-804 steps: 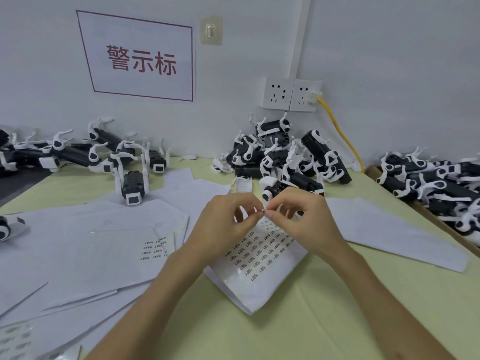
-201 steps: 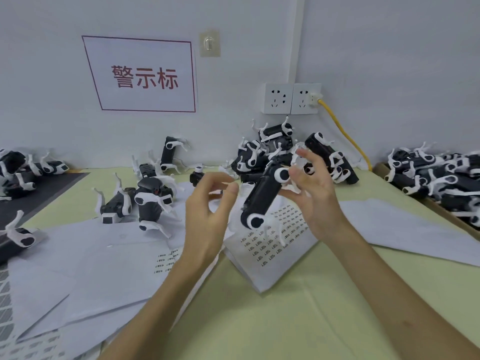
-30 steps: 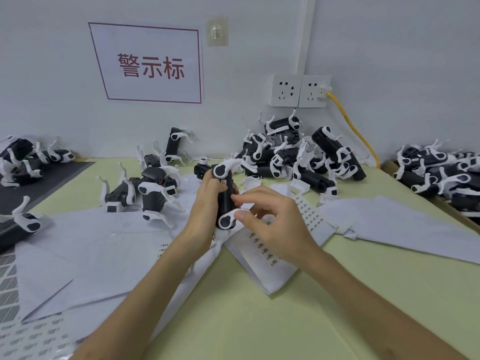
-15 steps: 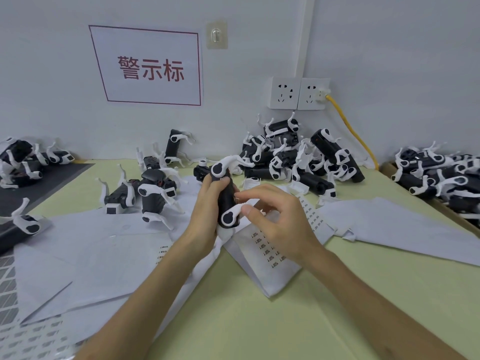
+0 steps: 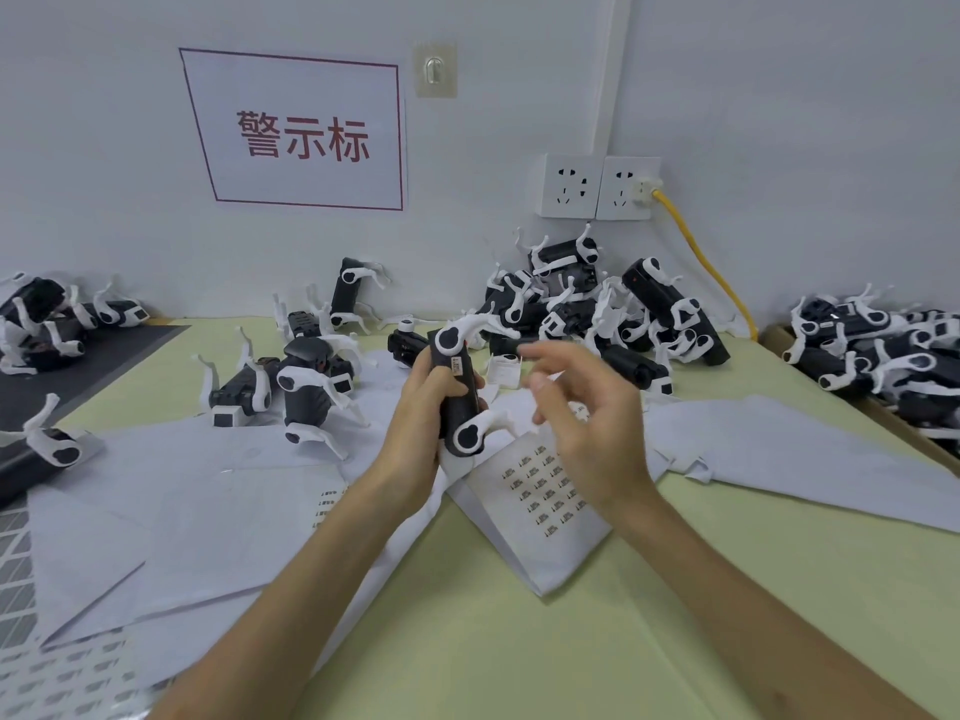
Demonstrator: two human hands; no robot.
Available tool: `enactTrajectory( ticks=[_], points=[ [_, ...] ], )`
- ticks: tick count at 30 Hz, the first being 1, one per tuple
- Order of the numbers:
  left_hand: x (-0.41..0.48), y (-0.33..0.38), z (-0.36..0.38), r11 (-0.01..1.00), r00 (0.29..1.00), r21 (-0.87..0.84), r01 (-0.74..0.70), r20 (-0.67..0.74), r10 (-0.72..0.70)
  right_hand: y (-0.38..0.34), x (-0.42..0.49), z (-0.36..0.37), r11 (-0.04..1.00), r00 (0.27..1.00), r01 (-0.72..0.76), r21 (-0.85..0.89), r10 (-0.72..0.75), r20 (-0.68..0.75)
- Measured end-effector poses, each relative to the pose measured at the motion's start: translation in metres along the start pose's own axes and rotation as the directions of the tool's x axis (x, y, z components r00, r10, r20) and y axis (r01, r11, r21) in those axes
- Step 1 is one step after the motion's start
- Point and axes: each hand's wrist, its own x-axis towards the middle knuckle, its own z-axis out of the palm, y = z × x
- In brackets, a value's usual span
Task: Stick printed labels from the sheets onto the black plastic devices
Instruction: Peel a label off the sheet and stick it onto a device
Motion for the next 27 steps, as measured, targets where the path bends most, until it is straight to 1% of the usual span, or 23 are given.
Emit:
enactTrajectory(
  ticks=[2, 3, 5, 7, 9, 10, 12, 14, 15, 16, 18, 20, 21, 22, 23, 24, 25, 26, 27],
  points=[
    [0.001, 0.000, -0.001, 0.996, 0.999, -0.085, -0.004, 0.036, 0.007, 0.001, 0.005, -0.005, 0.997, 0.993, -0.055, 0.056, 0.060, -0.101],
    [0.001, 0.001, -0.001, 0.993, 0.999, -0.114, -0.013, 0.050, 0.019, 0.002, 0.008, -0.009, 0.993, 0.987, -0.090, 0.082, 0.100, -0.128],
    [0.003, 0.005, -0.002, 0.992, 0.995, -0.108, -0.059, 0.068, 0.066, 0.003, 0.015, -0.015, 0.976, 0.973, -0.176, 0.131, 0.193, -0.129],
    [0.003, 0.008, -0.001, 0.994, 0.995, -0.085, -0.075, 0.056, 0.080, 0.007, 0.020, -0.020, 0.945, 0.955, -0.264, 0.196, 0.285, -0.087],
    [0.000, 0.010, -0.001, 0.993, 0.999, -0.111, -0.048, 0.014, 0.050, 0.009, 0.023, -0.023, 0.890, 0.931, -0.348, 0.294, 0.366, -0.008],
    [-0.001, 0.013, -0.002, 0.991, 0.999, -0.129, -0.029, 0.022, 0.032, 0.010, 0.024, -0.024, 0.854, 0.917, -0.386, 0.350, 0.398, 0.041],
    [-0.005, 0.020, -0.003, 0.985, 0.985, -0.156, 0.075, 0.165, -0.049, 0.011, 0.025, -0.024, 0.777, 0.887, -0.456, 0.435, 0.438, 0.147],
    [-0.010, 0.026, -0.003, 0.974, 0.934, -0.099, 0.202, 0.320, -0.161, 0.012, 0.025, -0.025, 0.746, 0.867, -0.498, 0.442, 0.421, 0.266],
    [-0.011, 0.026, -0.003, 0.970, 0.915, -0.067, 0.234, 0.353, -0.196, 0.012, 0.024, -0.025, 0.757, 0.862, -0.499, 0.422, 0.387, 0.327],
    [-0.011, 0.027, -0.003, 0.964, 0.908, -0.042, 0.263, 0.348, -0.232, 0.011, 0.024, -0.025, 0.778, 0.856, -0.490, 0.394, 0.346, 0.383],
    [-0.010, 0.028, -0.005, 0.941, 0.904, -0.030, 0.338, 0.288, -0.316, 0.010, 0.023, -0.027, 0.841, 0.844, -0.446, 0.307, 0.281, 0.457],
    [-0.009, 0.028, -0.009, 0.922, 0.894, -0.017, 0.386, 0.252, -0.370, 0.008, 0.024, -0.028, 0.905, 0.855, -0.373, 0.203, 0.251, 0.454],
    [-0.007, 0.028, -0.011, 0.919, 0.895, -0.032, 0.393, 0.241, -0.374, 0.007, 0.025, -0.029, 0.917, 0.863, -0.354, 0.185, 0.245, 0.441],
    [-0.006, 0.029, -0.013, 0.925, 0.909, -0.066, 0.375, 0.223, -0.353, 0.008, 0.025, -0.031, 0.915, 0.872, -0.354, 0.193, 0.249, 0.421],
    [-0.004, 0.029, -0.012, 0.942, 0.935, -0.098, 0.322, 0.187, -0.300, 0.010, 0.026, -0.032, 0.908, 0.884, -0.361, 0.211, 0.261, 0.387],
    [-0.001, 0.029, -0.011, 0.967, 0.969, -0.113, 0.228, 0.119, -0.214, 0.011, 0.028, -0.034, 0.898, 0.896, -0.376, 0.230, 0.288, 0.337],
    [0.000, 0.027, -0.008, 0.989, 0.994, -0.101, 0.106, 0.011, -0.105, 0.012, 0.030, -0.037, 0.880, 0.900, -0.405, 0.248, 0.336, 0.276],
    [0.000, 0.025, -0.007, 0.998, 0.993, -0.048, -0.028, -0.114, 0.022, 0.013, 0.033, -0.042, 0.851, 0.892, -0.447, 0.277, 0.400, 0.212],
    [0.000, 0.022, -0.007, 0.980, 0.955, 0.077, -0.182, -0.223, 0.195, 0.015, 0.037, -0.048, 0.811, 0.869, -0.494, 0.313, 0.470, 0.154]
  ],
)
